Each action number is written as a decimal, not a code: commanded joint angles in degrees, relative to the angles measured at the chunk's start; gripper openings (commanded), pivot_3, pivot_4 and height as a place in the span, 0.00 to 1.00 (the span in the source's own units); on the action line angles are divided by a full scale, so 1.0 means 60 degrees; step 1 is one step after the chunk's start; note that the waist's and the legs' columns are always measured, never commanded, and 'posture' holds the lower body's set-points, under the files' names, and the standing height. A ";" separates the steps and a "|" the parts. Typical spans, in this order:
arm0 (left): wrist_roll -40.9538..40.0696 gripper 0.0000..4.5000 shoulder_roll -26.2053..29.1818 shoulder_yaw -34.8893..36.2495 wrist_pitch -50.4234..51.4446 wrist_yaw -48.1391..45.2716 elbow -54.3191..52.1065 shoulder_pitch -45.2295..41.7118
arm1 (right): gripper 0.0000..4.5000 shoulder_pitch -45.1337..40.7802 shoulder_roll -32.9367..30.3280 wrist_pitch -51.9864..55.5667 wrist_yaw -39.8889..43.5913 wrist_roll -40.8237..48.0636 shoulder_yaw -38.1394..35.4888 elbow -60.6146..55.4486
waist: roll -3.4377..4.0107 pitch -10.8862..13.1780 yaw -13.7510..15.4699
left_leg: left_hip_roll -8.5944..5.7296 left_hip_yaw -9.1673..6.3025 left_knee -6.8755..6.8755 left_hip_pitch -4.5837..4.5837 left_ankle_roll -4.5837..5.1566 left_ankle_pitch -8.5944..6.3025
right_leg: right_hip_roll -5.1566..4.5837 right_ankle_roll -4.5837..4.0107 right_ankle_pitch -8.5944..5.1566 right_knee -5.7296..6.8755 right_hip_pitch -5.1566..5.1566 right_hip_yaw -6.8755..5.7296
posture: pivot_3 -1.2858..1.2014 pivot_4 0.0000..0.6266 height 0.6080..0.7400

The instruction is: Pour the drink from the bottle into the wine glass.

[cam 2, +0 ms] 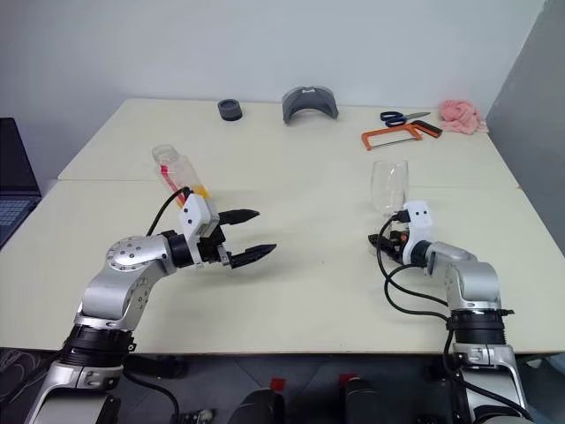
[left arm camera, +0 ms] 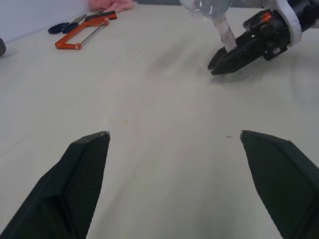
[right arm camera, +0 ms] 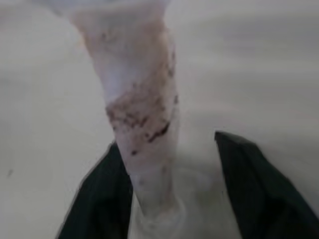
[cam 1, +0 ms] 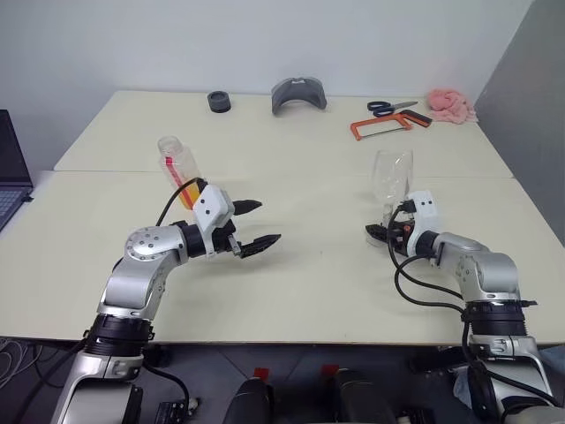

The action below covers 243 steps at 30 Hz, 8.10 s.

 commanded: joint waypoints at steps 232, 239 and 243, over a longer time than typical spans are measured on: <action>0.0389 1.00 -0.1145 0.3434 -0.1253 0.5437 0.0940 0.1970 | 0.99 0.2951 0.0616 -0.3224 0.0923 -0.0329 0.2909 -0.5824 | 0.0039 0.0028 0.0097 | 0.0116 0.0015 -0.0021 0.0048 -0.0008 -0.0003 | 0.0027 -0.0014 0.0006 -0.0007 0.0000 0.0008 | 0.52 0.24 1.00; 0.0450 1.00 -0.0699 0.3361 -0.1451 0.5058 0.1996 0.0978 | 0.99 0.2647 0.0615 -0.2406 0.0531 -0.0088 0.2985 -0.6264 | 0.0038 0.0028 0.0098 | 0.0115 0.0016 -0.0021 0.0048 -0.0008 -0.0003 | 0.0049 -0.0013 0.0005 -0.0008 0.0000 0.0007 | 0.52 0.24 1.00; 0.0515 1.00 -0.0499 0.3301 -0.1550 0.4812 0.2653 0.0371 | 0.99 0.2562 0.0608 -0.2072 0.0405 0.0084 0.2993 -0.6508 | 0.0034 0.0030 0.0102 | 0.0116 0.0014 -0.0020 0.0042 -0.0008 -0.0002 | 0.0052 -0.0013 0.0005 -0.0008 -0.0003 0.0002 | 0.52 0.24 1.00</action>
